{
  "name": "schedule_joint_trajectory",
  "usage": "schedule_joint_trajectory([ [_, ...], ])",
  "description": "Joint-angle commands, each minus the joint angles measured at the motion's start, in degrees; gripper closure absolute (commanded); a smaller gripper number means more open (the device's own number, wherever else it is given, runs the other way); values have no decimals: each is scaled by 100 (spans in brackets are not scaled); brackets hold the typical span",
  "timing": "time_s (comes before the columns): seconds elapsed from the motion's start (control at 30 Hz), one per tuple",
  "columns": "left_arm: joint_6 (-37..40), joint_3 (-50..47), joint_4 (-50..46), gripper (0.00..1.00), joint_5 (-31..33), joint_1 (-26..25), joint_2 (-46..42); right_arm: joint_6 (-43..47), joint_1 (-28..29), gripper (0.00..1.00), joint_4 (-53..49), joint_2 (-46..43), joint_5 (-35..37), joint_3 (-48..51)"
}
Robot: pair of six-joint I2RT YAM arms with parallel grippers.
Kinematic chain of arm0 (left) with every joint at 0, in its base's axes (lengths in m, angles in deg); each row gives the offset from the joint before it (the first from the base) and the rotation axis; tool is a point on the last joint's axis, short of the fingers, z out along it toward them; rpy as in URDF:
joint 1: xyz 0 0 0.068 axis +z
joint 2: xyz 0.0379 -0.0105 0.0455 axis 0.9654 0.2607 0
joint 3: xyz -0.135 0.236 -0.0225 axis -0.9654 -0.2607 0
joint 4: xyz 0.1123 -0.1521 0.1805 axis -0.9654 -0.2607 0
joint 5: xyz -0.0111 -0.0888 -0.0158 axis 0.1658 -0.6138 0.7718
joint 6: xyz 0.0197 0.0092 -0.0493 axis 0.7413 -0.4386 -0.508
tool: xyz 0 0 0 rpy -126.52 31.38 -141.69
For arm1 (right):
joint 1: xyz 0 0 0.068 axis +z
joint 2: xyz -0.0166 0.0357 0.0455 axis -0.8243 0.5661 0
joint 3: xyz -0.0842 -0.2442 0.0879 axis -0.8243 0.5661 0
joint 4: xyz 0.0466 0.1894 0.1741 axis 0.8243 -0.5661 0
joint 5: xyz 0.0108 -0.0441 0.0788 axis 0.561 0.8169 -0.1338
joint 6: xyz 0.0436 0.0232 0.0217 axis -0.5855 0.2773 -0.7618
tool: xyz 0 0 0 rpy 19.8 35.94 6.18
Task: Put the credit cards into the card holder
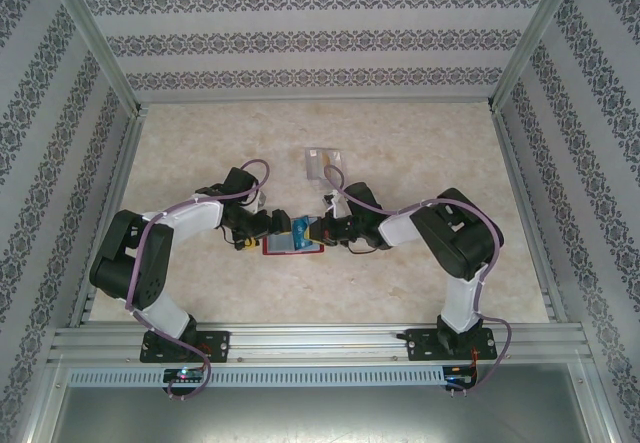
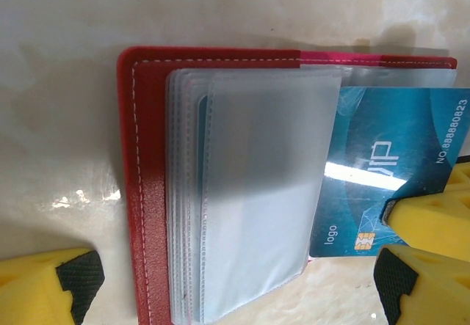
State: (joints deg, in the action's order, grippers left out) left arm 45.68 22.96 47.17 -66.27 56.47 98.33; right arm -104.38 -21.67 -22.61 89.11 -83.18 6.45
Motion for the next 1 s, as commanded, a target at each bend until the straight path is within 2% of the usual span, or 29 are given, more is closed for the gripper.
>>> schedule_joint_trajectory([
  [0.0,44,-210,173,0,590,-23,360,-277,-21,100,435,215,-17,46],
  [0.23,-36,-298,370,0,319,-28,314,-962,92,100,1424,502,-89,220],
  [0.97,-196,-429,717,0,-49,-18,219,-1348,420,100,1831,769,171,123],
])
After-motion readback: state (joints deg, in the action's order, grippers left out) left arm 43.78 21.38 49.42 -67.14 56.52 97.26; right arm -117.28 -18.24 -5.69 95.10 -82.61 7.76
